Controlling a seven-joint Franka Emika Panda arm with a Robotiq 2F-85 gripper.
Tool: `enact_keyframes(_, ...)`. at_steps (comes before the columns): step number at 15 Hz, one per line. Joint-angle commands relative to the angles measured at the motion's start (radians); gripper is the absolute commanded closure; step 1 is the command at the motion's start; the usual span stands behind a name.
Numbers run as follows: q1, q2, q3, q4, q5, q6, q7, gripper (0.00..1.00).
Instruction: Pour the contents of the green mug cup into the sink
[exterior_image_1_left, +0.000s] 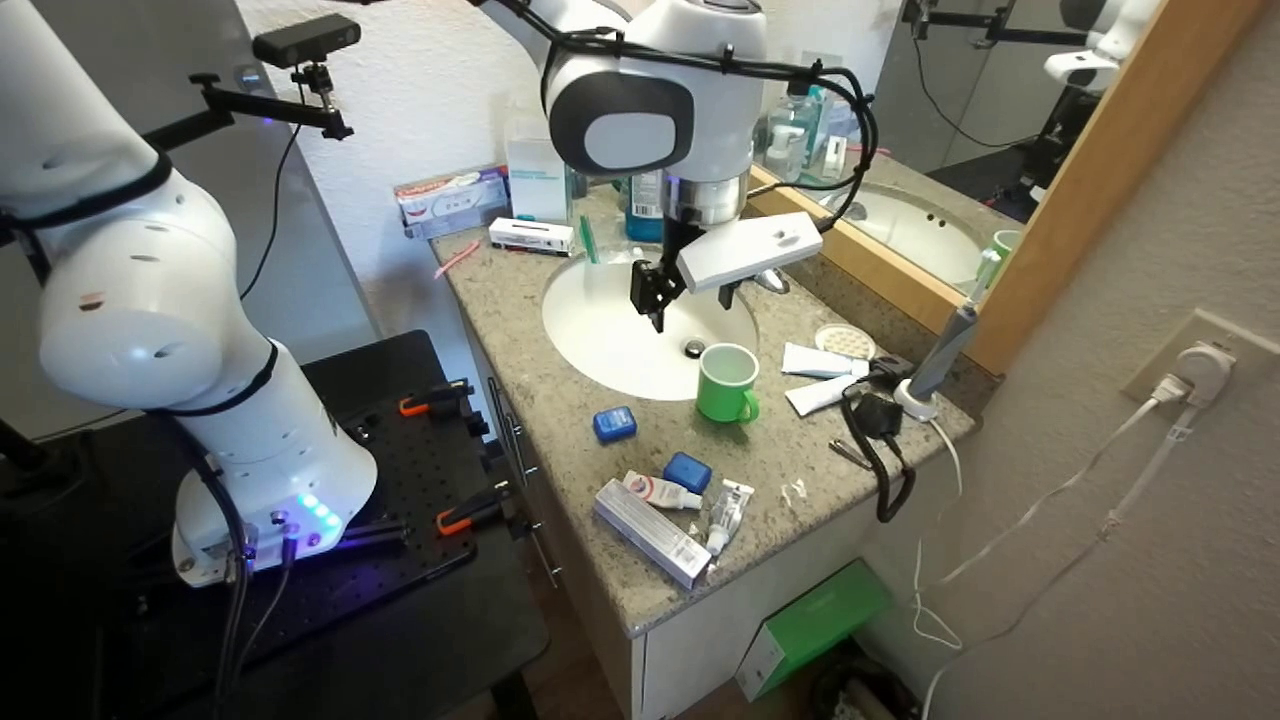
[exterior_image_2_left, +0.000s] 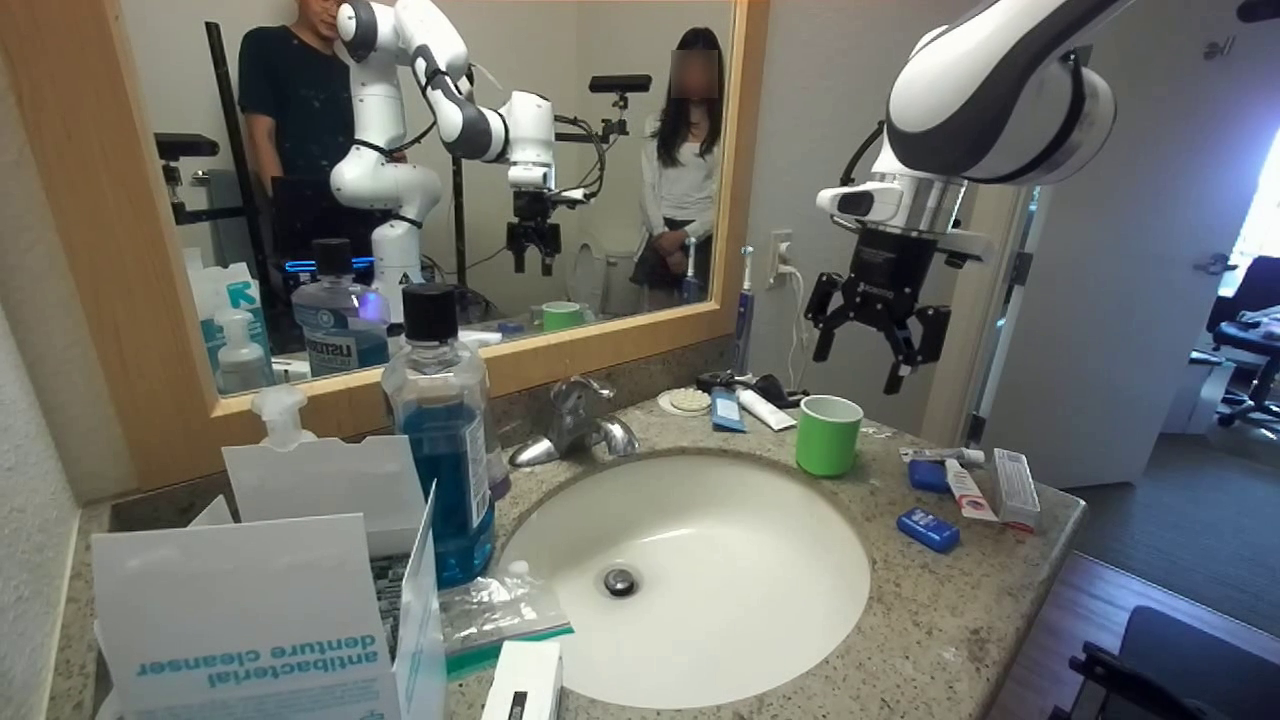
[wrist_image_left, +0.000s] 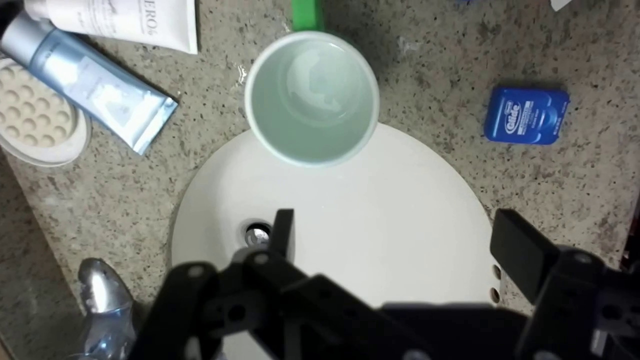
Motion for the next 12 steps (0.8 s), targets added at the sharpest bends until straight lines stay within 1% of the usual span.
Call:
enact_keyframes(1,-0.041,0.054,0.012,0.048,-0.027,0.007,-0.075,0.00)
enact_keyframes(4,-0.071,0.093,0.007,0.089,-0.015,0.001,-0.156,0.00)
enact_keyframes(8,-0.111,0.167,0.017,0.162,0.019,-0.022,-0.205,0.00)
enact_keyframes(11,-0.140,0.238,0.030,0.226,0.075,-0.056,-0.211,0.00)
enact_keyframes(12,-0.152,0.271,0.039,0.256,0.114,-0.079,-0.220,0.00)
